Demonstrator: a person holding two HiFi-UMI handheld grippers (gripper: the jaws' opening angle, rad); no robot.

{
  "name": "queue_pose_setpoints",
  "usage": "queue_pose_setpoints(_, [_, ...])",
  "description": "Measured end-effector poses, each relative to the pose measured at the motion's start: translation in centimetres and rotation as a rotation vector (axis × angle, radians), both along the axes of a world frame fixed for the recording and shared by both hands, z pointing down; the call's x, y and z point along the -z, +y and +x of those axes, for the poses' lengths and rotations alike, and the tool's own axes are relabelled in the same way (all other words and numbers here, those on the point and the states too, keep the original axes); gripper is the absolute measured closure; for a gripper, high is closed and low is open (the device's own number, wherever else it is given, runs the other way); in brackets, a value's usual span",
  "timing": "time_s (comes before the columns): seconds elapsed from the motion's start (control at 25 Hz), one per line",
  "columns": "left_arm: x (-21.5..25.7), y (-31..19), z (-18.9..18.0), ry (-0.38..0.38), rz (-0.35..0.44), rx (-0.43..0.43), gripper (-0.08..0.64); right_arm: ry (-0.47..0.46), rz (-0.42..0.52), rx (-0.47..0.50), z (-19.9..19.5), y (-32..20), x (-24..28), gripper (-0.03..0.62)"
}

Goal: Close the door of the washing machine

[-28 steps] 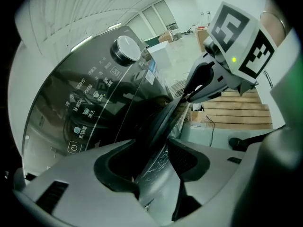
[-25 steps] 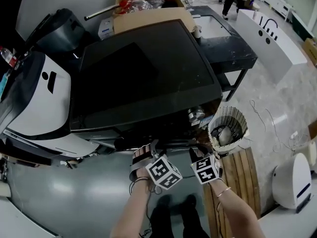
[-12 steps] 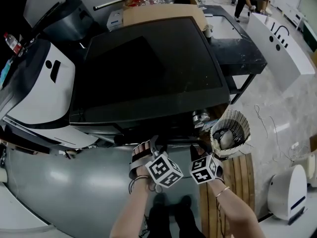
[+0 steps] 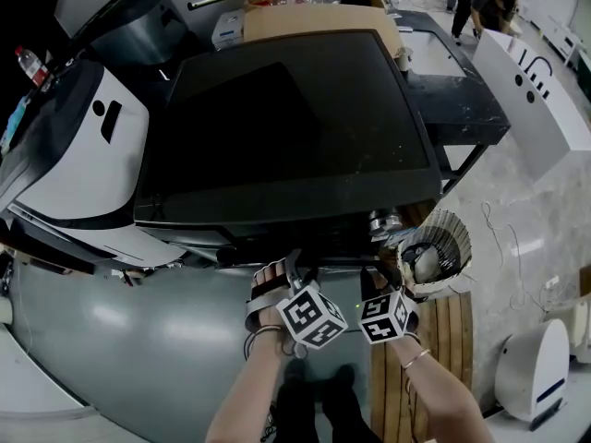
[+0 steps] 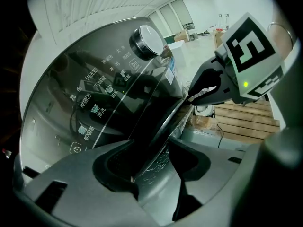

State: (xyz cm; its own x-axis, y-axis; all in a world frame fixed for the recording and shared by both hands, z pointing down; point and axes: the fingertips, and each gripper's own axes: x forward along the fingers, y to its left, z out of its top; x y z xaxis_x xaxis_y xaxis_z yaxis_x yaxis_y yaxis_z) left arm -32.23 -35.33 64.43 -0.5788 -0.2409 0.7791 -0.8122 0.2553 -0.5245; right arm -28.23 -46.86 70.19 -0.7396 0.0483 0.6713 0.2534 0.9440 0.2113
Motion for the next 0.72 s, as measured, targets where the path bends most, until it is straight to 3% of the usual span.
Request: queue_pose_setpoints(0.72, [-0.10, 0.37, -0.48, 0.006, 0.021, 0.029, 0.305, 0.002, 0.051, 0.020, -0.48, 0.24, -0.25, 0.481])
